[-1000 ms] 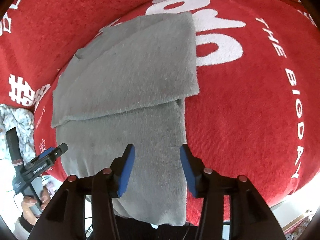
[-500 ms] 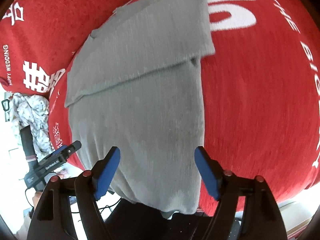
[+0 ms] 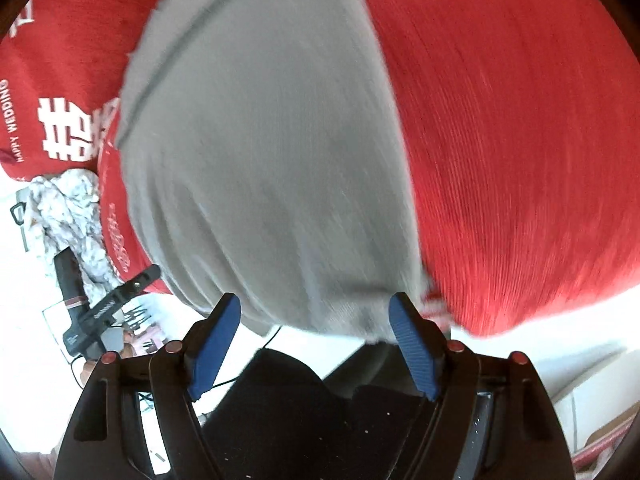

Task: Fold small clothes
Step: 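Grasp the sweater hem with both grippers and lift it, then fold the lifted hem over the sweater body toward the collar with both grippers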

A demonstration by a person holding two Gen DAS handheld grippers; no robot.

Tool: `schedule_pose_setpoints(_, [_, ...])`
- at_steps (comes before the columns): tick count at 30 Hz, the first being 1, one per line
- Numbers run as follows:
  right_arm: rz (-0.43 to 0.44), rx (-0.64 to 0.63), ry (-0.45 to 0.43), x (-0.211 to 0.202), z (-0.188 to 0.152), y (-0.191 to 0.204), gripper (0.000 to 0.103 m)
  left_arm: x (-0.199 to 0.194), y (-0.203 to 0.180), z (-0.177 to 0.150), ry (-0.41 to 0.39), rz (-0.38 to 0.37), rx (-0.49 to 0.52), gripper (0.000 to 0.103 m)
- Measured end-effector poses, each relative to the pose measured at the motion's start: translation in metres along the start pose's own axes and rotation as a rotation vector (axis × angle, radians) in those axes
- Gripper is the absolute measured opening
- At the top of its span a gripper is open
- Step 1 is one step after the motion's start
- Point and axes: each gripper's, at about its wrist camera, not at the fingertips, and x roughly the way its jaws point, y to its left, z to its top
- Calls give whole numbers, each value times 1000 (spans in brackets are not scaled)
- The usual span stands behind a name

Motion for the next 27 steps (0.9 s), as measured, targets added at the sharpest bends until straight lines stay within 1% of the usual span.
schedule_pose_setpoints(2, [-2,32,14,14,-10,-12,79,11,13,-9,18,-7,-12,103])
schedule_pose_setpoints(5, [15,45,25,32,-20,-24,79,25,27,-19,43,-25,-34,103])
schedule_pose_setpoints(8, [10,30,20,47,-24,-30,79,42,38,-27,78,-74,-44,103])
schedule_pose_setpoints(11, [42,24,17,61,-25,-33,81,59,41,-29,108,-125,-47,103])
schedule_pose_setpoints(14, [66,20,22,73,-27,-33,81,66,45,-29,124,-180,-70,103])
schedule_pose_setpoints(15, [72,19,20,69,-28,-43,81,66,48,-25,128,-191,-77,103])
schedule_pose_setpoints(16, [81,23,10,68,-31,-43,80,66,52,-25,129,-200,-80,102])
schedule_pose_setpoints(17, [91,30,2,66,-33,-43,77,65,55,-25,124,-210,-81,97])
schedule_pose_setpoints(18, [102,40,-2,64,-34,-44,63,62,52,-29,119,-245,-78,81])
schedule_pose_setpoints(19, [111,60,-4,61,-37,-47,50,58,32,-36,120,-283,-81,58])
schedule_pose_setpoints(20, [123,78,-7,59,-38,-49,21,55,30,-36,124,-320,-78,51])
schedule_pose_setpoints(21, [139,95,-11,56,-40,-51,15,51,26,-36,121,-315,-57,34])
schedule_pose_setpoints(22, [153,104,-24,51,-42,-51,15,45,21,-36,116,-316,-20,12])
schedule_pose_setpoints(24, [178,92,-37,42,-45,-46,15,35,12,-38,114,-342,7,12])
schedule_pose_setpoints(27, [248,62,-55,25,-47,-28,15,10,12,-35,81,-407,32,12])
